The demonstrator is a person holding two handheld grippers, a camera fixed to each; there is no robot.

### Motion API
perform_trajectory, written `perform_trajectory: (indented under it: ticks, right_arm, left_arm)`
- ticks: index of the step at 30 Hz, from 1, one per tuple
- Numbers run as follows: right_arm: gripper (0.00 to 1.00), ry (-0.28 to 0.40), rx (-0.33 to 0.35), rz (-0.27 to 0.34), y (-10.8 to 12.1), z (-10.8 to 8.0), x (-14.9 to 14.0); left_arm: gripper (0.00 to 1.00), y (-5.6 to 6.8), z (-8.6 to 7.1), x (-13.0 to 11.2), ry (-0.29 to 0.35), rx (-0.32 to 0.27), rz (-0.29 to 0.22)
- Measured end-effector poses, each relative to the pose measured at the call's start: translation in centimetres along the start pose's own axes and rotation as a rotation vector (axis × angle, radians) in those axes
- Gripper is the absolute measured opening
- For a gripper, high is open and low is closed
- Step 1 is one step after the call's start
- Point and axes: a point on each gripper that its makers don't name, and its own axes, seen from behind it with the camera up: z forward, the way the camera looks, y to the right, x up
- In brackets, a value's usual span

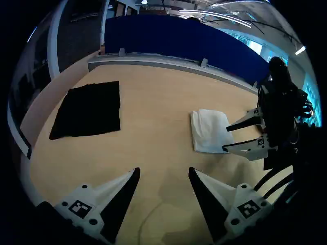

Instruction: Fold towel

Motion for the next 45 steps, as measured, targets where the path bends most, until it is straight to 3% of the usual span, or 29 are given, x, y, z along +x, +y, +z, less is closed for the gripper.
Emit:
perform_trajectory:
  ticks: [8,14,23,26,36,45]
  right_arm:
    - [0.95,-0.010,-0.032,0.102,0.6,-1.3,-2.4]
    - [0.95,-0.027,-0.058,0.126,1.1,-1.9,-4.0]
    - [0.93,-0.061,-0.081,0.163,1.4,-1.2,-5.6]
    - [0.84,-0.076,-0.088,0.177,1.5,-0.9,-6.3]
    - [0.37,-0.084,-0.095,0.234,1.4,-0.3,-7.2]
    - [0.14,-0.069,-0.101,0.255,1.6,-0.2,-7.0]
  left_arm:
    - [0.88,0.4,0.0,0.1,0.000,-0.006,0.005]
    - [0.88,0.6,0.0,0.1,0.001,-0.011,0.010]
    - [0.88,0.6,0.1,0.3,0.001,-0.012,0.009]
    - [0.88,0.5,0.1,0.2,0.002,-0.010,0.006]
    - [0.88,0.5,0.3,0.1,-0.001,-0.012,0.009]
    - [0.88,0.6,0.5,0.1,-0.001,-0.014,0.010]
